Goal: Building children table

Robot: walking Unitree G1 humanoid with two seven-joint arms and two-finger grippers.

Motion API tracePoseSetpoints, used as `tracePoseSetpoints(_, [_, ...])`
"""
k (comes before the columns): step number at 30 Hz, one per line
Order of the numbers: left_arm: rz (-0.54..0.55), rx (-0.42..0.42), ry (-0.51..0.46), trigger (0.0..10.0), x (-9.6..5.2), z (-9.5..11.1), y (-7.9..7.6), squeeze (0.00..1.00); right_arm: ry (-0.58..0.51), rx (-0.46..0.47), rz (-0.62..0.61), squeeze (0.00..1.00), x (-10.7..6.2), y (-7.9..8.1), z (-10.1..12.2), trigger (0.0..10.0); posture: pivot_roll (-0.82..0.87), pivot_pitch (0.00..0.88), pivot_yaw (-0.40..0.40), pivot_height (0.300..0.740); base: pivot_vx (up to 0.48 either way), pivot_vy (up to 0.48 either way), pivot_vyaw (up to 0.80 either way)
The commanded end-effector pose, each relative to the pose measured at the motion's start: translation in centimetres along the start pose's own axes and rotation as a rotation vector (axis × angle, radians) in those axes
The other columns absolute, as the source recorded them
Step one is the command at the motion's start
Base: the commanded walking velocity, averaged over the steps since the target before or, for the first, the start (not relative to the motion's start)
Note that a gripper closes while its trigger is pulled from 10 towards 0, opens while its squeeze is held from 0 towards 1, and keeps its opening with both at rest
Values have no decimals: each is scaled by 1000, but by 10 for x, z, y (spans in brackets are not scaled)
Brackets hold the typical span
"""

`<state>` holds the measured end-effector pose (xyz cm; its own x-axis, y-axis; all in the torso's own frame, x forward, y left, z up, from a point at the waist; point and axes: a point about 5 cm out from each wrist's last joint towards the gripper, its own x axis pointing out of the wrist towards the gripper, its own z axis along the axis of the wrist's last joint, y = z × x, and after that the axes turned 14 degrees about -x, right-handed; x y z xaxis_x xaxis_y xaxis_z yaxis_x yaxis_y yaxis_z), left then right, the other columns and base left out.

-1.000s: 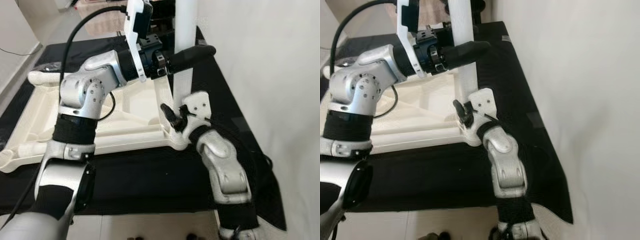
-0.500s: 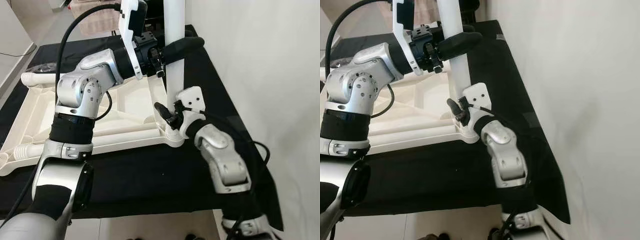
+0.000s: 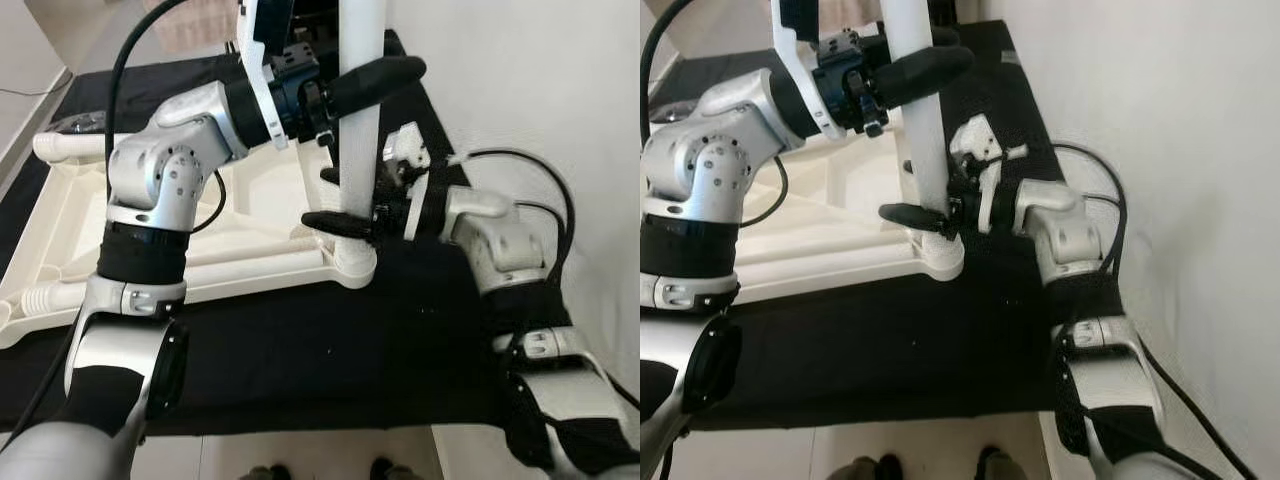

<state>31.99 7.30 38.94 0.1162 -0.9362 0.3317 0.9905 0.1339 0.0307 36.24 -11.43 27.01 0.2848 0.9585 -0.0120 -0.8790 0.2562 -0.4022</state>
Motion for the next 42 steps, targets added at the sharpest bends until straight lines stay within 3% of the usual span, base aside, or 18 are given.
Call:
tracePoseSetpoints(1, [-20, -54, 47, 0, 2, -12, -1, 0, -18, 17, 64, 0, 12, 7, -3, 0, 8, 224, 89, 740, 0, 0, 0])
tracePoseSetpoints(4, [-20, -53, 46, 0, 3, -12, -1, 0, -20, 37, 84, 0, 13, 9, -6, 0, 8, 227, 86, 740, 0, 0, 0])
tracePoseSetpoints(5, [-13, -49, 40, 6784, 3, -12, -1, 0, -27, 52, 109, 0, 14, 10, -9, 0, 6, 227, 85, 740, 0, 0, 0])
tracePoseSetpoints(6, [-2, -40, 39, 10000, 4, -12, -1, 0, -31, 64, 100, 0, 12, 9, -13, 0, -1, 228, 82, 740, 0, 0, 0])
tracePoseSetpoints(11, [5, -35, 38, 10000, 4, -12, 0, 0, -33, 70, 88, 0, 11, 9, -15, 0, -1, 228, 82, 740, 0, 0, 0])
tracePoseSetpoints(12, [13, -34, 39, 10000, 4, -13, 1, 1000, -37, 72, 39, 0, 7, 8, -17, 0, -14, 229, 77, 740, 0, 0, 0])
tracePoseSetpoints(17, [15, -37, 34, 10000, 5, -15, -1, 1000, 105, 99, -235, 0, -2, 20, -41, 0, -19, 221, 43, 740, 0, 0, 0])
tracePoseSetpoints(19, [15, -37, 34, 10000, 5, -15, -1, 1000, 105, 99, -235, 0, -2, 20, -41, 0, -19, 221, 43, 740, 0, 0, 0])
tracePoseSetpoints(20, [22, -39, 29, 10000, 5, -14, -1, 1000, 216, 108, -497, 0, 1, 23, -53, 0, -18, 219, 40, 740, 0, 0, 0])
tracePoseSetpoints(21, [19, -61, 16, 10000, 4, -11, 0, 0, 311, 181, -680, 0, 10, 53, -68, 0, -19, 228, 47, 740, 0, 0, 0])
tracePoseSetpoints(22, [19, -61, 16, 10000, 4, -11, 0, 0, 311, 181, -680, 0, 10, 53, -68, 0, -19, 228, 47, 740, 0, 0, 0])
tracePoseSetpoints(24, [23, -79, 2, 10000, 2, -9, 2, 0, 372, 267, -833, 0, 23, 90, -76, 0, -44, 208, 69, 740, 0, 0, 0])
tracePoseSetpoints(30, [16, -86, 5, 10000, 6, -13, 3, 0, 329, 248, -812, 0, 37, 83, -71, 0, -40, 194, 72, 740, 0, 0, 0])
tracePoseSetpoints(32, [14, -85, 5, 10000, 6, -13, 3, 0, 334, 212, -804, 0, 36, 79, -69, 824, -34, 196, 73, 740, 0, 0, 0])
tracePoseSetpoints(33, [-1, -95, 14, 10000, 6, -14, 2, 0, 312, 210, -789, 0, 36, 74, -65, 10000, -35, 197, 75, 740, 0, 0, 0])
tracePoseSetpoints(34, [-1, -95, 14, 10000, 6, -14, 2, 0, 312, 210, -789, 0, 36, 74, -65, 10000, -35, 197, 75, 740, 0, 0, 0])
tracePoseSetpoints(35, [-25, -91, 19, 0, 5, -17, -2, 0, 311, 173, -748, 0, 36, 69, -58, 10000, -35, 198, 77, 740, 0, 0, 0])
tracePoseSetpoints(42, [-13, -73, 28, 0, 6, -19, -1, 0, 238, 138, -618, 0, 33, 56, -44, 10000, -29, 200, 74, 740, 0, 0, 0])
